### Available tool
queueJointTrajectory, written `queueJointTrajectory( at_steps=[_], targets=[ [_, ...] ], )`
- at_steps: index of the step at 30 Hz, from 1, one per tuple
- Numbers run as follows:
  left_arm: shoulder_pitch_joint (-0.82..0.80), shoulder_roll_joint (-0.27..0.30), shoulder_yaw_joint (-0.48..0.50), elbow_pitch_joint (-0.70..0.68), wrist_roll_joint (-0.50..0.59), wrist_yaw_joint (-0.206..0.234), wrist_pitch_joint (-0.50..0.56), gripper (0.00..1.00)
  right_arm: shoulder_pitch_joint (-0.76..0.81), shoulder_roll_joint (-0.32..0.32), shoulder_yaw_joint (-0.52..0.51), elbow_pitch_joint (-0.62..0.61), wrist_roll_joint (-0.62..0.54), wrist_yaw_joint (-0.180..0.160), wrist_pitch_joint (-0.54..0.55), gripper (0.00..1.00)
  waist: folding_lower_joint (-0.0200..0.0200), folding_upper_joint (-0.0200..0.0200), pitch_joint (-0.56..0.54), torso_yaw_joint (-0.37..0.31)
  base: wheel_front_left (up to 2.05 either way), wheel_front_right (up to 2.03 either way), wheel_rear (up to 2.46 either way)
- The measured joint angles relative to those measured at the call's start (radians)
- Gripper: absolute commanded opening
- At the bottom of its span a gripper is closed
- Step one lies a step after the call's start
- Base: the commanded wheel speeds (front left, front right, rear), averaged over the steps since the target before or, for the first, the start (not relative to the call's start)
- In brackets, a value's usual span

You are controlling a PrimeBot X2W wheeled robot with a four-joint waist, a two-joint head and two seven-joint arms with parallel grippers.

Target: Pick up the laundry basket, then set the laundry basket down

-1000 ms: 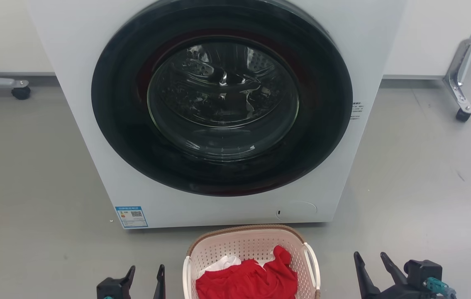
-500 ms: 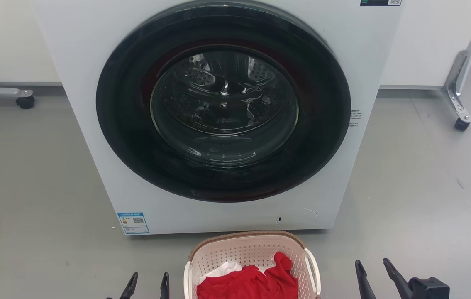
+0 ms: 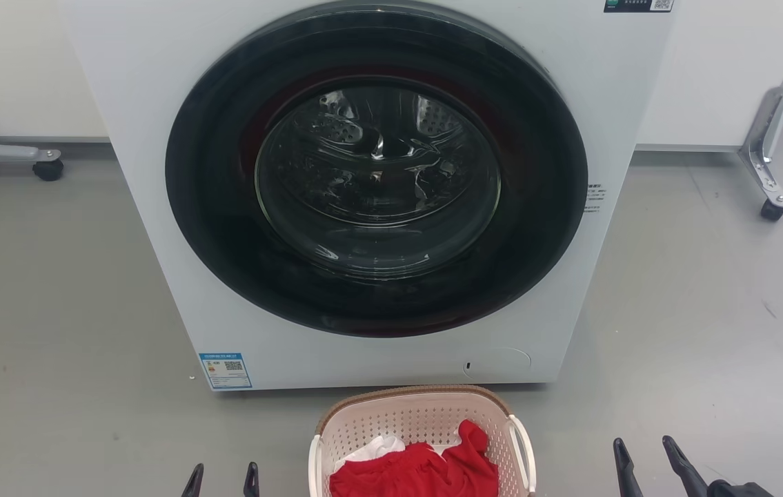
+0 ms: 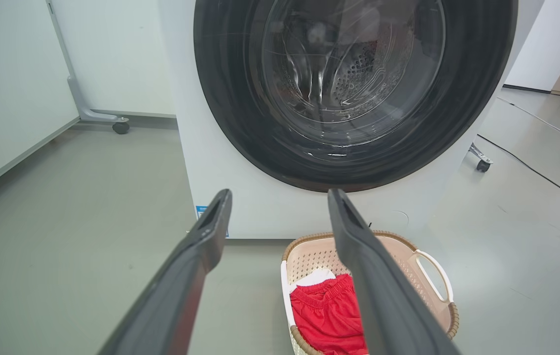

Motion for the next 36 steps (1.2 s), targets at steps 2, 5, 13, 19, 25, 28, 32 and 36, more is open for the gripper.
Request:
queueJointTrajectory(
  at_steps=[2, 5, 13, 19, 25, 28, 32, 36],
  targets=[
    [0.014, -0.008, 0.019, -0.012, 0.01, 0.0, 0.0, 1.0, 0.013, -0.004, -0.012, -0.016, -0.002, -0.001, 0.0, 1.0, 0.0, 0.0, 0.0, 0.002, 0.0, 0.0, 0.0],
    [0.033, -0.016, 0.044, -0.035, 0.034, 0.0, 0.0, 1.0, 0.03, -0.006, -0.026, -0.046, -0.01, -0.008, 0.0, 1.0, 0.0, 0.0, -0.002, 0.004, 0.0, 0.0, 0.0],
    [0.053, -0.032, 0.063, -0.069, 0.062, 0.0, 0.0, 1.0, 0.051, -0.006, -0.044, -0.085, -0.033, -0.01, 0.0, 1.0, 0.0, 0.0, -0.003, 0.007, 0.0, 0.0, 0.0],
    [0.055, -0.038, 0.071, -0.085, 0.074, 0.0, 0.0, 1.0, 0.059, -0.006, -0.054, -0.105, -0.04, -0.017, 0.0, 1.0, 0.0, 0.0, -0.003, 0.007, 0.0, 0.0, 0.0],
    [0.067, -0.041, 0.072, -0.091, 0.076, 0.0, 0.0, 1.0, 0.065, -0.006, -0.06, -0.121, -0.048, -0.017, 0.0, 1.0, 0.0, 0.0001, -0.001, 0.007, 0.0, 0.0, 0.0],
    [0.068, -0.042, 0.072, -0.093, 0.076, 0.0, 0.0, 1.0, 0.069, -0.006, -0.061, -0.126, -0.054, -0.017, 0.001, 1.0, 0.0, 0.0001, 0.0, 0.006, 0.0, 0.0, 0.0],
    [0.068, -0.045, 0.072, -0.097, 0.084, 0.0, 0.0, 1.0, 0.069, -0.005, -0.065, -0.133, -0.054, -0.017, 0.002, 1.0, 0.0, 0.0, 0.0, 0.006, 0.0, 0.0, 0.0],
    [0.071, -0.046, 0.069, -0.084, 0.084, -0.001, 0.002, 0.0, 0.079, 0.001, -0.064, -0.124, -0.06, -0.017, 0.002, 0.0, 0.0, 0.0, 0.0, 0.006, 0.0, 0.0, 0.0]
  ],
)
